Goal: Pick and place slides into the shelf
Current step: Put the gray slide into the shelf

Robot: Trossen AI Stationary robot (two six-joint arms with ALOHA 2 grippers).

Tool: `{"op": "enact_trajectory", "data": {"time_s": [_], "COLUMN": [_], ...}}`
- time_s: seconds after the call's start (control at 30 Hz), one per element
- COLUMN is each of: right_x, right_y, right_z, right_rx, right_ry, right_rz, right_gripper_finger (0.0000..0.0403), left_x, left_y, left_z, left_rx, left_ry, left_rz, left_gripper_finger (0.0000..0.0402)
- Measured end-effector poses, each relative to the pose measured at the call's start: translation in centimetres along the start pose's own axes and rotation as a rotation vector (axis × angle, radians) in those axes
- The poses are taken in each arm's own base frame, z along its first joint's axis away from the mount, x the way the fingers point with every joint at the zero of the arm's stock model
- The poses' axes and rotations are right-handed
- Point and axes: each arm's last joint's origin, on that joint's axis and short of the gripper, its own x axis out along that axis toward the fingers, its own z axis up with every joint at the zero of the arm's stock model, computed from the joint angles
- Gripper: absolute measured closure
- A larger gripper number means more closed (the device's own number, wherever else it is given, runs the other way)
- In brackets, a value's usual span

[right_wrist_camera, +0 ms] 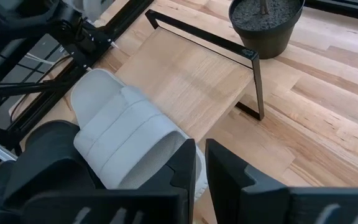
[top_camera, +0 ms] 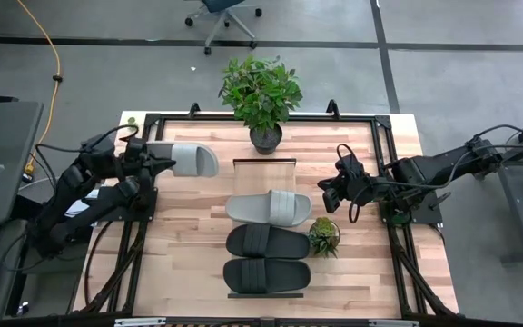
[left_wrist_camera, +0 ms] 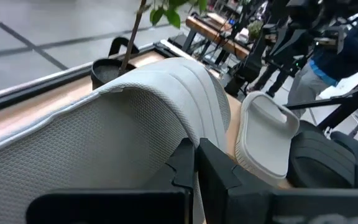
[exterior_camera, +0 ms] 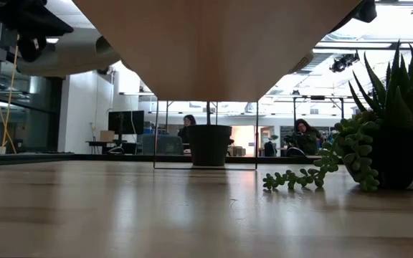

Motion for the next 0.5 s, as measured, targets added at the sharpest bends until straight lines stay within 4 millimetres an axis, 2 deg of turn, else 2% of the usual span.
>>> {"op": "enact_trajectory", "data": {"time_s": [0.23, 0.5], "right_x": [0.0, 0.0], "right_y": [0.0, -0.2], "right_z": [0.0, 0.1], "right_rx": [0.001, -0.007], "right_ry": [-0.005, -0.045], "right_rz": [-0.002, -0.041], "right_gripper_finger": [0.0375, 0.0375], "left_x": [-0.7, -2.1], "left_y": [-0.3, -1.9], "left_z": [0.1, 3.1], "left_rx": [-0.02, -0.021], "left_ry": [-0.075, -0.197], "left_rz": [-0.002, -0.032], "left_gripper_finger": [0.0401, 0.0401]}}
